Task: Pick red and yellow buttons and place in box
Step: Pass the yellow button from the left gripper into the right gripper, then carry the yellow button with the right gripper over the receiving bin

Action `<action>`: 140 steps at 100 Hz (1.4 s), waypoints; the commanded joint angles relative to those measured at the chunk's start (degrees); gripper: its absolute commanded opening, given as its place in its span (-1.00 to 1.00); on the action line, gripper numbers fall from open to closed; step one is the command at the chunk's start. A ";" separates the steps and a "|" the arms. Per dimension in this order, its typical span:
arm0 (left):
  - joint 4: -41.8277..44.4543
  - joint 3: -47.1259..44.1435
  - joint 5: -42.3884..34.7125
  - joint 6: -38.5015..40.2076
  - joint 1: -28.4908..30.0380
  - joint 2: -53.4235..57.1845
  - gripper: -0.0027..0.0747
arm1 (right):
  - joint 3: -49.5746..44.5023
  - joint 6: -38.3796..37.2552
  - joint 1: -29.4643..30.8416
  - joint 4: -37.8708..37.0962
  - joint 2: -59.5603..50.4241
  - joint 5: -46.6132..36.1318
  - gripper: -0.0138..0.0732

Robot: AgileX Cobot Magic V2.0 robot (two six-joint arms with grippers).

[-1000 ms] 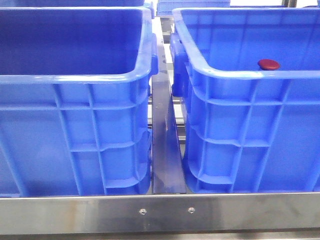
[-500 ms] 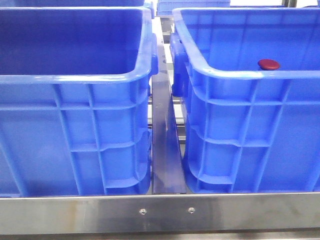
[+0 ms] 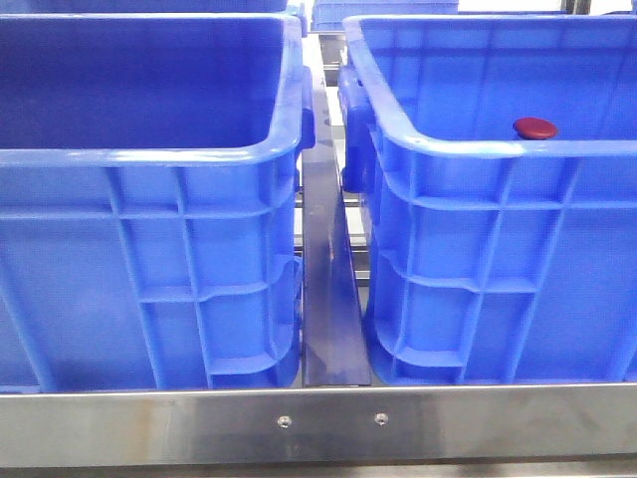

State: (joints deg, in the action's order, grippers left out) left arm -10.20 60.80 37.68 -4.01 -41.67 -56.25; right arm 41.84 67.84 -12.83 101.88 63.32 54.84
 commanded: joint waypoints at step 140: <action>0.13 1.62 -4.69 0.31 -0.44 0.81 0.64 | 20.25 3.03 -12.74 8.04 18.44 0.90 -0.31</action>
State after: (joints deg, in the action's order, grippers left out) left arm -9.73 60.80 37.32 -4.01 -41.70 -56.25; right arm 60.06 68.68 -26.40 101.44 83.70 54.22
